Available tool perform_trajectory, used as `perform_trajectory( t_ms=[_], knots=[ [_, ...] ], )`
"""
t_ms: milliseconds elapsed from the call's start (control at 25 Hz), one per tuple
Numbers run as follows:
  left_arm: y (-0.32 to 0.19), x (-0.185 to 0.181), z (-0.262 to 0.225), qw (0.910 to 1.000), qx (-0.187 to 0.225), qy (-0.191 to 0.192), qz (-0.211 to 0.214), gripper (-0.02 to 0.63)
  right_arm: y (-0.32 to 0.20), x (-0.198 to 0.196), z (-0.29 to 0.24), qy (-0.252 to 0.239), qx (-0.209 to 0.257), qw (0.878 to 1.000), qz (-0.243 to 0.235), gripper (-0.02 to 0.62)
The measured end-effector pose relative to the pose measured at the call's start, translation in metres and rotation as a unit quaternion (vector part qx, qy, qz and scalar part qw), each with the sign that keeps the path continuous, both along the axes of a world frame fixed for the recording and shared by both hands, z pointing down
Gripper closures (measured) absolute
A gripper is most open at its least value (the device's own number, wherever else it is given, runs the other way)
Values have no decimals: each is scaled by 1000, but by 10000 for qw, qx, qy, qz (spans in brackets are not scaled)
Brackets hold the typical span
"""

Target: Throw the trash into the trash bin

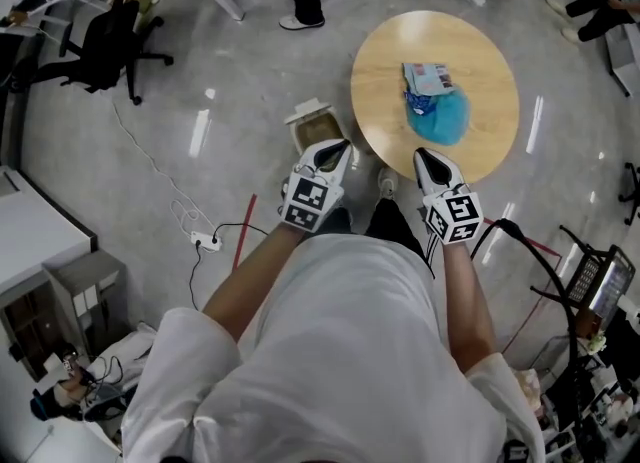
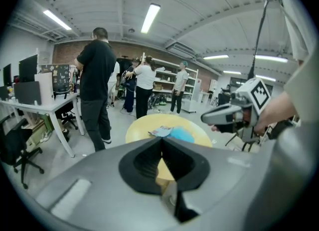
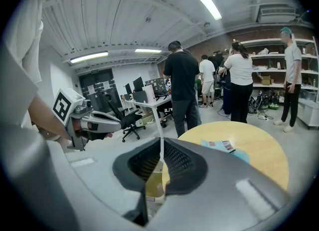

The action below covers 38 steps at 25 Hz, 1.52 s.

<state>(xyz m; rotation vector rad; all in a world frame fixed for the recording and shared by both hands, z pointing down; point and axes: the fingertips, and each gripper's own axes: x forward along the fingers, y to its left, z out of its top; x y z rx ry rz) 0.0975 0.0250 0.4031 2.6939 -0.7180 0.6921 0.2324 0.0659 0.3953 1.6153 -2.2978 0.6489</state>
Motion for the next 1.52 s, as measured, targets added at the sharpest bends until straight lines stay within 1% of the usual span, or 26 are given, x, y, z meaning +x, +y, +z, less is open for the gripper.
perform_trajectory(
  t_ms=[160, 400, 560, 760, 880, 1120, 1200, 1360, 1520],
  knots=[
    [1, 19, -1, 9998, -67, 36, -194, 602, -9, 22, 3, 27, -56, 9999, -134, 574],
    [-1, 42, 10, 9985, -179, -77, -507, 601, -24, 55, 21, 162, -274, 9984, -460, 557],
    [-2, 51, 20, 9966, -284, -136, -764, 601, -30, 79, 49, 369, -566, 9953, -693, 538],
    [-4, 58, 29, 9937, -374, -210, -1035, 601, -35, 102, 77, 499, -894, 9912, -837, 517],
    [-5, 62, 33, 9917, -420, -247, -1188, 601, -39, 113, 93, 559, -1094, 9885, -880, 501],
    [-8, 68, 43, 9874, -525, -324, -1459, 601, -44, 127, 125, 772, -1484, 9792, -1152, 477],
    [-8, 71, 47, 9862, -553, -342, -1519, 601, -45, 134, 137, 848, -1615, 9764, -1157, 458],
    [-6, 74, 54, 9839, -608, -390, -1636, 601, -47, 147, 164, 1046, -1955, 9682, -1155, 381],
    [-4, 74, 59, 9815, -677, -440, -1737, 601, -51, 154, 183, 1215, -2199, 9610, -1154, 310]
  ],
)
